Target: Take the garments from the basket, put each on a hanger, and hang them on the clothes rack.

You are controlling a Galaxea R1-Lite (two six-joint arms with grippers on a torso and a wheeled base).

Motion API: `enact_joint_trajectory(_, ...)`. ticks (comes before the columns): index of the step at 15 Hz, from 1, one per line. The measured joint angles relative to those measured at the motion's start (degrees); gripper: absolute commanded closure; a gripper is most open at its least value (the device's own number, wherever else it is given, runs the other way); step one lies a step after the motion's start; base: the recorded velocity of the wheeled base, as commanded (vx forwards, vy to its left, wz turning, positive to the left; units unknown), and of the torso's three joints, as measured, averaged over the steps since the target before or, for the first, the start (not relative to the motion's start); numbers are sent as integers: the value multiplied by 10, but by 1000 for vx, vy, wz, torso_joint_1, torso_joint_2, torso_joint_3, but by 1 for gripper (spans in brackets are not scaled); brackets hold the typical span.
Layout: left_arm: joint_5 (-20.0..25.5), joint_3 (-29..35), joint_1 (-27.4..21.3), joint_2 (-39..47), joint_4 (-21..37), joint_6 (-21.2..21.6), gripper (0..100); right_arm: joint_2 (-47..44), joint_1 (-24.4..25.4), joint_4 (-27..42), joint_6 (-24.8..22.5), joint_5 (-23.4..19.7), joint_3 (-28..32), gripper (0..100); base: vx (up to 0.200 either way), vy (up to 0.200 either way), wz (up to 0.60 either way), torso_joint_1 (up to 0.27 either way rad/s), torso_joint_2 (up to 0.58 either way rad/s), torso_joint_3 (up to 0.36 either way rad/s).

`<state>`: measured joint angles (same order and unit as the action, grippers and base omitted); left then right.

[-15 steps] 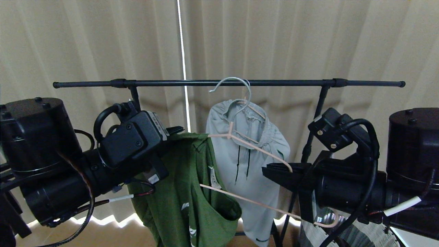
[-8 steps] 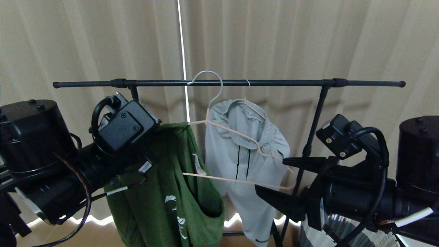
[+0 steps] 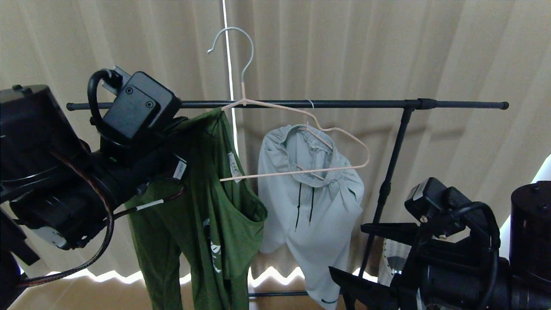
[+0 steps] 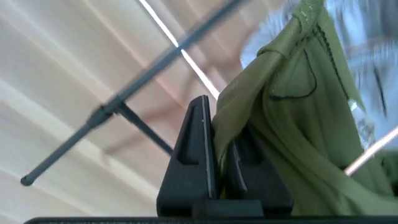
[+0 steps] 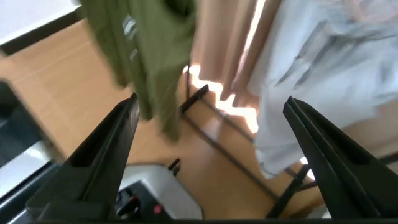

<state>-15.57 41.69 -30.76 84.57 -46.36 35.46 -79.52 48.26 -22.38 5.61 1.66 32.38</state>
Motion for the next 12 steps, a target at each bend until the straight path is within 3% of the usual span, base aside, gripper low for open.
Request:
enact_joint_trajectory(6, 9, 9, -6, -3, 1, -70, 100, -72, 9, -171, 26, 2, -13, 0, 0, 0, 0, 0, 0, 0)
enact_joint_trajectory(9, 9, 5, -20, -14, 1, -80, 100, -137, 9, -271, 29, 7, -5, 0, 0, 0, 0, 0, 0, 0)
enact_joint_trajectory(12, 12, 1, -27, -28, 3, -80, 100, -202, 9, -318, 31, 9, 24, 0, 0, 0, 0, 0, 0, 0)
